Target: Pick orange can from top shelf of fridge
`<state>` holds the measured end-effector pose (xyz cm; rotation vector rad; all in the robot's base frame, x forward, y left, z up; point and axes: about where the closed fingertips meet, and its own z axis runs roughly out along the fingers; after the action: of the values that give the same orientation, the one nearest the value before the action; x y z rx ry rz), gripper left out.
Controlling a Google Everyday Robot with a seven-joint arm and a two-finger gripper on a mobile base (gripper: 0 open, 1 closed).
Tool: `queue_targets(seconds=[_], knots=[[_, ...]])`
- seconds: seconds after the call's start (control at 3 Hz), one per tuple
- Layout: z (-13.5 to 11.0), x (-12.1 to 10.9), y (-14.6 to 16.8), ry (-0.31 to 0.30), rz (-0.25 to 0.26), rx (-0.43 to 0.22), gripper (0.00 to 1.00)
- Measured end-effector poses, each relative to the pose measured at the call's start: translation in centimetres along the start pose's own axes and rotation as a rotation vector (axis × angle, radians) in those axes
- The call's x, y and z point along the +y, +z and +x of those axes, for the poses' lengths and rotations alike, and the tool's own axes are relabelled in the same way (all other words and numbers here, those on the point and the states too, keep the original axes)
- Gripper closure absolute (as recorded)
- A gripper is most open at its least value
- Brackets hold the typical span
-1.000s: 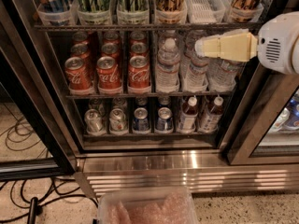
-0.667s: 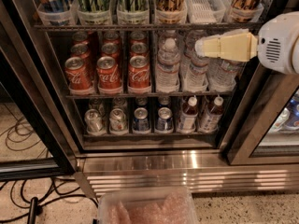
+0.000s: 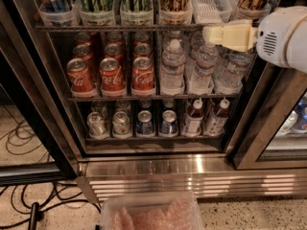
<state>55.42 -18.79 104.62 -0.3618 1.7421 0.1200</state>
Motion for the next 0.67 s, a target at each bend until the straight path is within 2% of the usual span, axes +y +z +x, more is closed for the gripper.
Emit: queue_targets(seconds=[0.33, 0.67], knots=[[-0.62, -0.75, 1.03, -0.013, 0.030, -0.042, 0.20], [-1.03, -1.74, 1.57, -0.042, 0.078, -0.084, 0.17]])
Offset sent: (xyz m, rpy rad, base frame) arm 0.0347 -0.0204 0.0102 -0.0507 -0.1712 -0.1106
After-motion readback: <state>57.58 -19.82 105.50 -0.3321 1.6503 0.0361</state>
